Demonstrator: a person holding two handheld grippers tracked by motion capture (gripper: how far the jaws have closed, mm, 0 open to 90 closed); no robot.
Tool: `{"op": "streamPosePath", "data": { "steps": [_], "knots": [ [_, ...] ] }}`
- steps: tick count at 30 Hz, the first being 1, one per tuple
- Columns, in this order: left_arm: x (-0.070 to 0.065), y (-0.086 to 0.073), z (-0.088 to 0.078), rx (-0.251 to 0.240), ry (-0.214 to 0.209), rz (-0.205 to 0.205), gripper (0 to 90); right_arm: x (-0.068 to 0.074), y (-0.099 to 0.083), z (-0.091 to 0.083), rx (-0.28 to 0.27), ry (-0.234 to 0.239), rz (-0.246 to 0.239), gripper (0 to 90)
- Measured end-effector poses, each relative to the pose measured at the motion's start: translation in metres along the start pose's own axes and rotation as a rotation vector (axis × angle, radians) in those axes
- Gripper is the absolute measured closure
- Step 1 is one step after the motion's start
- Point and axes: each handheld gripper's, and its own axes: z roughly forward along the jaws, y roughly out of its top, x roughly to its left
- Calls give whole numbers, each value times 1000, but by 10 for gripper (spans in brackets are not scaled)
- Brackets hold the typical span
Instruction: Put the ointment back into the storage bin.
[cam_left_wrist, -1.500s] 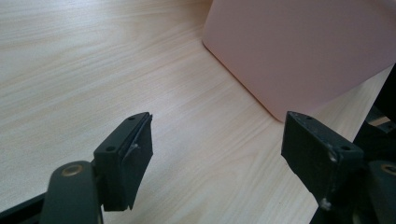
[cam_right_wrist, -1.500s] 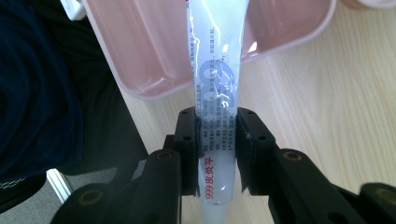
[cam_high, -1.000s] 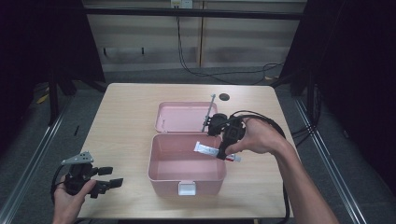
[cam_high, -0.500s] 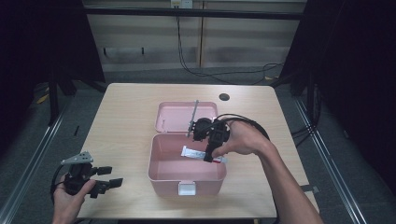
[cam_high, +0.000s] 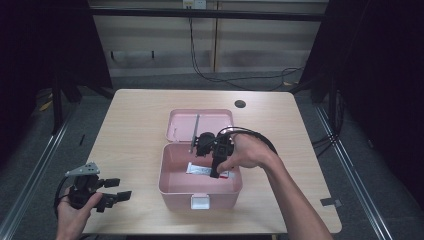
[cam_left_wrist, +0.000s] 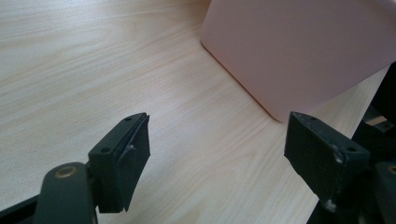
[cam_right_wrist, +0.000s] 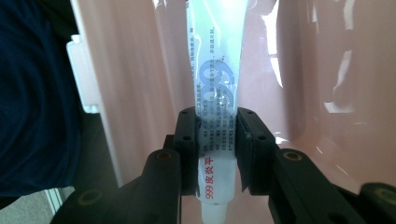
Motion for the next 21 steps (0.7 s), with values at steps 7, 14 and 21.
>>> {"op": "streamPosePath", "data": {
  "steps": [7, 14, 21],
  "knots": [
    [0, 0, 0, -2, -3, 0, 223, 0, 7, 13, 9, 26, -22, 721],
    [0, 0, 0, -1, -1, 3, 223, 0, 15, 26, 9, 58, -52, 721],
    [0, 0, 0, 0, -2, 4, 223, 0, 18, 41, 20, 78, -66, 721]
  ]
}}
